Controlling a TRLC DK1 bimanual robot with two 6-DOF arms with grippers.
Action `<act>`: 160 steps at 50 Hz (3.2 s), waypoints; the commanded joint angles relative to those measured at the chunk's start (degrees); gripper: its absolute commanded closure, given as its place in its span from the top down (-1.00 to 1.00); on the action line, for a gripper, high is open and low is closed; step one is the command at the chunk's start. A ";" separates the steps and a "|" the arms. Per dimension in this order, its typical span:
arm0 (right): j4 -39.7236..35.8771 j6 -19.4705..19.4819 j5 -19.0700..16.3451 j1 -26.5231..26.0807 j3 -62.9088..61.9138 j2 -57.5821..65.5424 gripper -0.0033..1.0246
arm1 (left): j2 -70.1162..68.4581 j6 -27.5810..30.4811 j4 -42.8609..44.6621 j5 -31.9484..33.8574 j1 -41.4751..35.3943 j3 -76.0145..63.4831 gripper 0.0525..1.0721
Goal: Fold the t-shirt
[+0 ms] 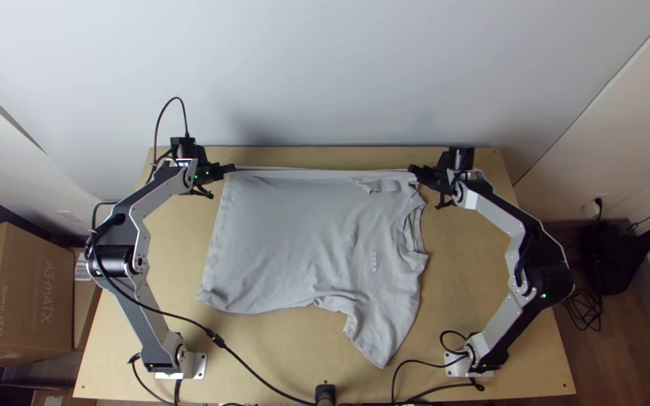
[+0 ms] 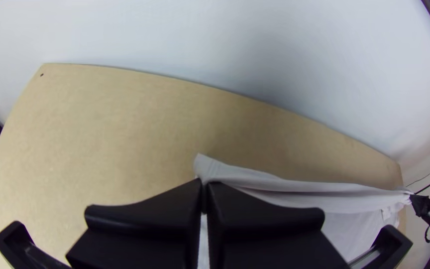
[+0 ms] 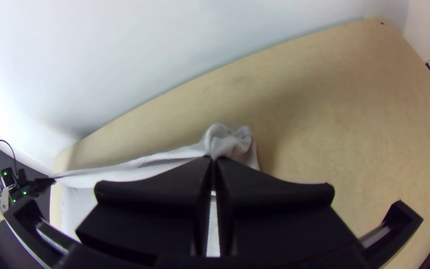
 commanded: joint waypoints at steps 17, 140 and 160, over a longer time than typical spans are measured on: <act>0.29 1.18 0.88 2.72 -17.25 -13.40 -0.95 | -8.08 -0.16 4.71 1.32 0.92 -11.93 -0.95; -53.94 16.30 -9.93 38.05 -37.29 -34.40 0.21 | -51.76 3.35 -4.52 8.70 9.54 -35.39 0.89; -47.17 16.21 -11.25 42.97 -34.92 -24.91 -0.27 | -51.50 6.87 -6.63 8.79 9.27 -35.13 0.89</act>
